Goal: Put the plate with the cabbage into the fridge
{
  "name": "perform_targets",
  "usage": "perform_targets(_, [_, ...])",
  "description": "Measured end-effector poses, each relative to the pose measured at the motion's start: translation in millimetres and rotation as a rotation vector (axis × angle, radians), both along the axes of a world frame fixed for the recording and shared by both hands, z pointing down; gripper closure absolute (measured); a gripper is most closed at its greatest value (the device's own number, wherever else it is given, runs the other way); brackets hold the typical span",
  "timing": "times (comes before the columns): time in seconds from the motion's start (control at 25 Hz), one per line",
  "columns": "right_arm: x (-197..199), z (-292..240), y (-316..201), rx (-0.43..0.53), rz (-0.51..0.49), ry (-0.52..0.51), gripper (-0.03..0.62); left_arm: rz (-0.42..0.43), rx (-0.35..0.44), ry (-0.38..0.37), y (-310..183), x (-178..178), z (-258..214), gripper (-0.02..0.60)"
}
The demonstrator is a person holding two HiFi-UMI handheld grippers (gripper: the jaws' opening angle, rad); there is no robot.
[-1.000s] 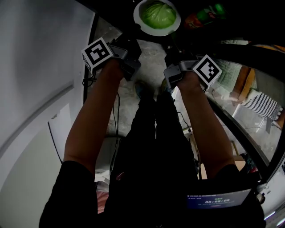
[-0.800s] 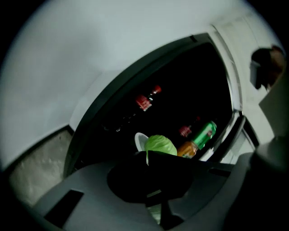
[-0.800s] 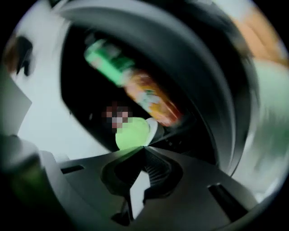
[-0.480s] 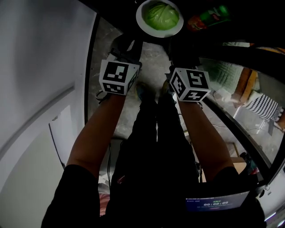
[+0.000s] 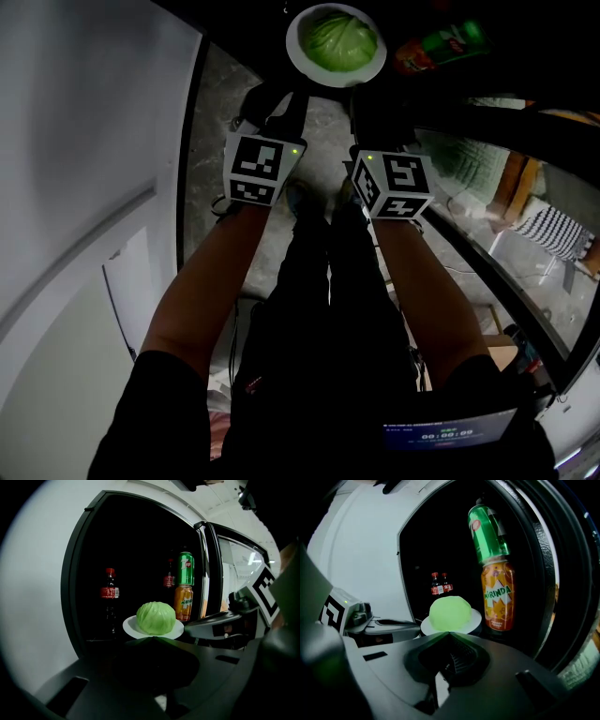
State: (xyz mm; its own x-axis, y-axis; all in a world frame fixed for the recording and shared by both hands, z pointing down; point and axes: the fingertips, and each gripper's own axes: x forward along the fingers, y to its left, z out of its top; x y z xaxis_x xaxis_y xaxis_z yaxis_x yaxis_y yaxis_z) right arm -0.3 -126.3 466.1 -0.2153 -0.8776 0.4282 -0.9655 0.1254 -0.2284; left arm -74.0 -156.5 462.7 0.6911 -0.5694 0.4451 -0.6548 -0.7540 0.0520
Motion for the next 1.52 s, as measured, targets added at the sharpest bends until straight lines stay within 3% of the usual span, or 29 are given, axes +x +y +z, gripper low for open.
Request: perform_targets(1.52, [17, -1, -43, 0.031, 0.010, -0.006, 0.588, -0.055, -0.028, 0.004, -47, 10, -1, 0.578])
